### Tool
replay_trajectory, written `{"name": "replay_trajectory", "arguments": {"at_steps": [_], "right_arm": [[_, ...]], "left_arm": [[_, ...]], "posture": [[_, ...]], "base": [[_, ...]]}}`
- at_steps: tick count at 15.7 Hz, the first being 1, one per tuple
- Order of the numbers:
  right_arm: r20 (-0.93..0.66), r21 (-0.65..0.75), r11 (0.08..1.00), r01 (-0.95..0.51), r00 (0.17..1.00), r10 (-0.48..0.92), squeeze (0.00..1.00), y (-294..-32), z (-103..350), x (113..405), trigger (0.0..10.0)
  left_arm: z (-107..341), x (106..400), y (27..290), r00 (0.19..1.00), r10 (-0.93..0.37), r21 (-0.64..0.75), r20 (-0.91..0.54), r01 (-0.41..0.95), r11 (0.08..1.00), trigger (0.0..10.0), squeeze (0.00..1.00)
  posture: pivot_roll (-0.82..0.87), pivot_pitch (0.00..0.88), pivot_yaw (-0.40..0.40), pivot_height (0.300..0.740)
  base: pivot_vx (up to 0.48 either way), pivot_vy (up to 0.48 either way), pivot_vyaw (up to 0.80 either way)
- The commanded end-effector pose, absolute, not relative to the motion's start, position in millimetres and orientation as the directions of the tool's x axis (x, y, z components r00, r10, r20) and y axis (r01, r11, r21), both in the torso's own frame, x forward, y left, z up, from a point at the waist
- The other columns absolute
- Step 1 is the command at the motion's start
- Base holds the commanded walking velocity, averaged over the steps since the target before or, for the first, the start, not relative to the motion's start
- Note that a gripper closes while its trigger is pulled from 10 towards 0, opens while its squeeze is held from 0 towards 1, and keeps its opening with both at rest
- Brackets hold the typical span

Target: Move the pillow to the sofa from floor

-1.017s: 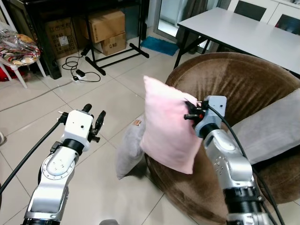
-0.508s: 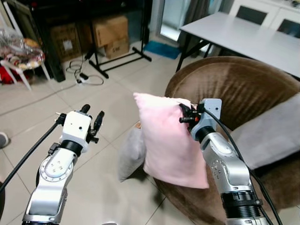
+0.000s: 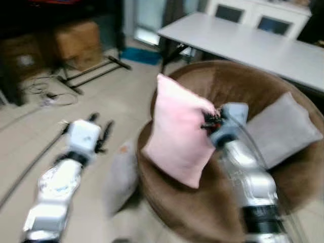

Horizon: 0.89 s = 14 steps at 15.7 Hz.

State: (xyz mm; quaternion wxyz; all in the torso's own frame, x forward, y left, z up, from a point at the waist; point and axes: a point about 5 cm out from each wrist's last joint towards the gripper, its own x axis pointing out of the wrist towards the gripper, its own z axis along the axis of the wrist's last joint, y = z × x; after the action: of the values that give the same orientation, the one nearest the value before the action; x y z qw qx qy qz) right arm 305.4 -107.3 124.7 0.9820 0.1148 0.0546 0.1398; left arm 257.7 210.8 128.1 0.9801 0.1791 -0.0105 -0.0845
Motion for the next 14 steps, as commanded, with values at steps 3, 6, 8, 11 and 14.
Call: {"name": "replay_trajectory", "arguments": {"at_steps": [3,6,8,11,14], "right_arm": [[-0.042,0.218,0.947,-0.235,0.968,0.249,0.0,-122.1,131.7,307.1,10.0],[-0.04,0.212,0.948,-0.238,0.967,0.252,0.0,-121.8,131.8,307.1,10.0],[-0.039,0.21,0.948,-0.241,0.966,0.254,0.0,-121.3,132.3,307.4,10.0],[-0.038,0.208,0.944,-0.257,0.962,0.27,0.0,-118.1,133.1,308.4,10.0],[-0.046,0.207,0.94,-0.272,0.957,0.288,0.0,-114.7,134.8,312.5,10.0]], "left_arm": [[128.9,259.5,199.0,0.977,-0.214,0.352,-0.005,0.202,0.914,10.0,0.0],[127.9,259.6,198.1,0.975,-0.22,0.356,-0.011,0.21,0.911,10.0,0.0],[128.0,259.8,197.9,0.974,-0.224,0.356,-0.013,0.214,0.91,10.0,0.0],[127.0,258.5,198.4,0.974,-0.225,0.359,-0.021,0.218,0.907,10.0,0.0],[116.7,253.6,195.2,0.946,-0.308,0.406,-0.106,0.324,0.855,10.0,0.0]], "posture": [[0.07,0.0,-0.074,0.74],[0.07,0.0,-0.075,0.74],[0.08,0.0,-0.076,0.74],[0.08,0.0,-0.077,0.74],[0.08,0.0,-0.078,0.74]], "base": [[0.31,0.0,-0.75],[0.294,0.0,0.0],[0.292,0.0,0.0],[0.195,0.0,0.0],[0.0,0.0,0.0]]}}
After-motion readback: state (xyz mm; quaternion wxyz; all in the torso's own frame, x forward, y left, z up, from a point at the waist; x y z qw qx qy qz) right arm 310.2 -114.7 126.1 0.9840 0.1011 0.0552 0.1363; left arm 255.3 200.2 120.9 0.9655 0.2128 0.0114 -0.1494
